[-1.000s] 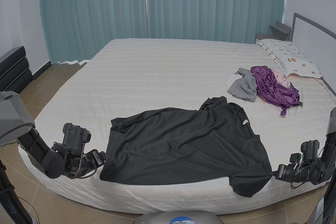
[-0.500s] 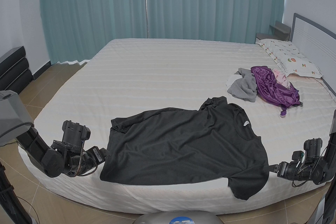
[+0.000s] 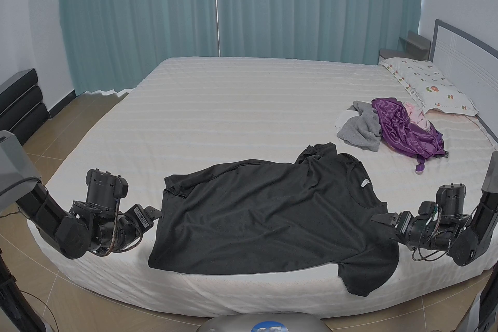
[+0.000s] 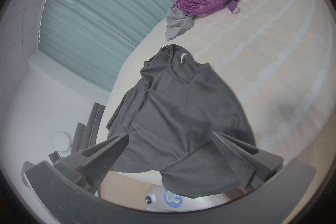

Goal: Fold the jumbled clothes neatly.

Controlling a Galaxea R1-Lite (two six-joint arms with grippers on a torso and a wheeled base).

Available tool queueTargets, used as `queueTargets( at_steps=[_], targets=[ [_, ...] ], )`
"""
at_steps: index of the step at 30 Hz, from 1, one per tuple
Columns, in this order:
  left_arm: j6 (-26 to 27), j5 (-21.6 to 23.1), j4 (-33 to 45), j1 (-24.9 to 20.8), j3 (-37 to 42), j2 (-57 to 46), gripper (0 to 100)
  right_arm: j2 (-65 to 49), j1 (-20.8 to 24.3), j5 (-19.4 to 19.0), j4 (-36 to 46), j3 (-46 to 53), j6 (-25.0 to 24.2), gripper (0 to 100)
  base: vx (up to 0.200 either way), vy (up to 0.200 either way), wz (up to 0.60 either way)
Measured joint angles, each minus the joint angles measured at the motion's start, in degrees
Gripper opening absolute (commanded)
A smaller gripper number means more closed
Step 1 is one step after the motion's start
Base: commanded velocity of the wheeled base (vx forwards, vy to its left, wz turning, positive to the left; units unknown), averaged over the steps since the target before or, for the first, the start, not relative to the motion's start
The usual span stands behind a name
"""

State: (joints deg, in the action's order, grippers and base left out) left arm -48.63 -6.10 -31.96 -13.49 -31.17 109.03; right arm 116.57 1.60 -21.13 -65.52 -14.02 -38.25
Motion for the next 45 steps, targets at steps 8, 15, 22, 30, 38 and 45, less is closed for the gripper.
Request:
queueTargets(
  at_steps=[8, 15, 22, 30, 38, 45],
  targets=[
    [-0.1, 0.0, -0.1, 0.1, -0.2, 0.2, 100, -0.2, 0.7, -0.1, -0.1, -0.5, -3.1, 100, 0.0, 0.025, 0.0],
    [-0.7, -0.1, -0.2, 0.0, -0.4, 0.2, 100, -0.3, 0.4, -0.1, -0.1, -0.3, -4.7, 100, 0.057, 0.0, 0.0],
    [-1.0, -0.1, -0.2, -0.2, -0.4, 0.2, 100, -0.2, 0.4, -0.1, -0.1, -0.1, -4.7, 100, 0.114, 0.0, 0.0],
    [-1.0, 0.0, -0.1, -0.6, -0.3, 0.3, 100, 0.0, 0.6, -0.1, -0.1, 0.2, -4.7, 100, 0.0, 0.0, 0.0],
    [-2.5, 0.0, 0.0, -1.0, -0.5, 0.3, 100, 0.0, 0.7, -0.1, -0.1, 0.6, -4.7, 100, 0.0, -0.1, 0.0],
    [-2.6, -0.1, 0.4, -1.8, -0.6, 0.3, 100, 0.1, 0.8, -0.1, -0.1, 0.7, -4.6, 100, 0.0, -0.143, 0.0]
  ],
)
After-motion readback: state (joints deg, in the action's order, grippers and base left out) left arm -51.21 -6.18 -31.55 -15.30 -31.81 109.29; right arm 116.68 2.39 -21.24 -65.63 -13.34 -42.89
